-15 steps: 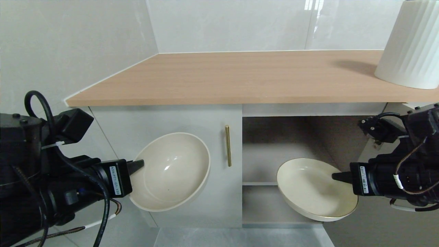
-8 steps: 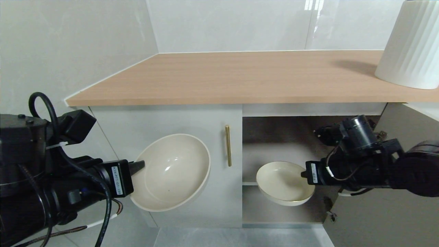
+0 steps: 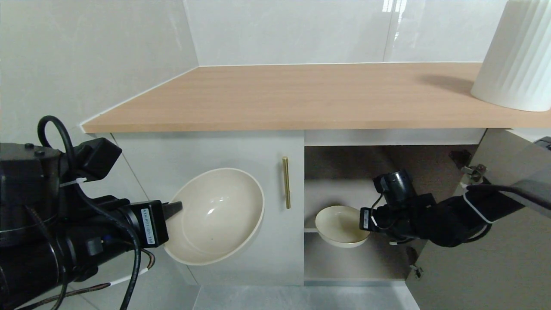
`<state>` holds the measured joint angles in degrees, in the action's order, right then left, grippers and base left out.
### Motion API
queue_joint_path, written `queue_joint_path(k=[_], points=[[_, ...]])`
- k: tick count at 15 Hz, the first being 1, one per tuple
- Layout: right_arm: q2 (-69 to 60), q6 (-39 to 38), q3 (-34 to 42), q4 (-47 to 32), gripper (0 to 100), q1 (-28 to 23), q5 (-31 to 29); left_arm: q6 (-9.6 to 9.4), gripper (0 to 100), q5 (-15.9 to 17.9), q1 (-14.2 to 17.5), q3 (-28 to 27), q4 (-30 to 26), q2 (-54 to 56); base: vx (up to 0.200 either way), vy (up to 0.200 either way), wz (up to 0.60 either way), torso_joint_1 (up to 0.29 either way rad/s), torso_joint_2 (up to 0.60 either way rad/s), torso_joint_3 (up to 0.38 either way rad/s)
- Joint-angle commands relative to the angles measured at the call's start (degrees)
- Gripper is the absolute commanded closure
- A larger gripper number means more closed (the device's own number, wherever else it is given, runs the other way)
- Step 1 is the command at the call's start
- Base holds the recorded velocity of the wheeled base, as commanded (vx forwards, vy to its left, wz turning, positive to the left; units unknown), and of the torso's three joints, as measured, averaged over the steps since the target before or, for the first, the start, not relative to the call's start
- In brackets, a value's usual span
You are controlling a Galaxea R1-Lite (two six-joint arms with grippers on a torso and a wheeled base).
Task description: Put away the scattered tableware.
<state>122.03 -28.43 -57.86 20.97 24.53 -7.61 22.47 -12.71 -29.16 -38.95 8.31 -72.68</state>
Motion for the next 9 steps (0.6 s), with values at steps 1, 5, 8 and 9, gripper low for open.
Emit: queue_joint_path(k=[1, 5, 8, 9], points=[[5.3, -0.4, -2.6, 0.8, 100, -1.5, -0.9, 0.03, 100, 0.0, 0.0, 0.0, 0.0, -0.2, 0.0, 0.0, 0.0, 0.0, 0.0, 0.0], [10.6, -3.1, -8.9, 0.7, 100, -3.3, -4.1, 0.12, 100, -0.1, 0.1, -0.2, 0.1, 0.3, 0.0, 0.0, 0.0, 0.0, 0.0, 0.0], [13.4, -3.7, -12.2, 0.7, 100, -3.7, -8.8, 0.03, 100, -0.1, 0.5, -0.2, 0.1, 0.3, 0.0, 0.0, 0.0, 0.0, 0.0, 0.0], [14.1, -3.7, -12.8, 0.7, 100, -4.0, -10.7, 0.03, 100, -0.1, 0.5, -0.1, 0.1, 0.3, 0.0, 0.0, 0.0, 0.0, 0.0, 0.0]])
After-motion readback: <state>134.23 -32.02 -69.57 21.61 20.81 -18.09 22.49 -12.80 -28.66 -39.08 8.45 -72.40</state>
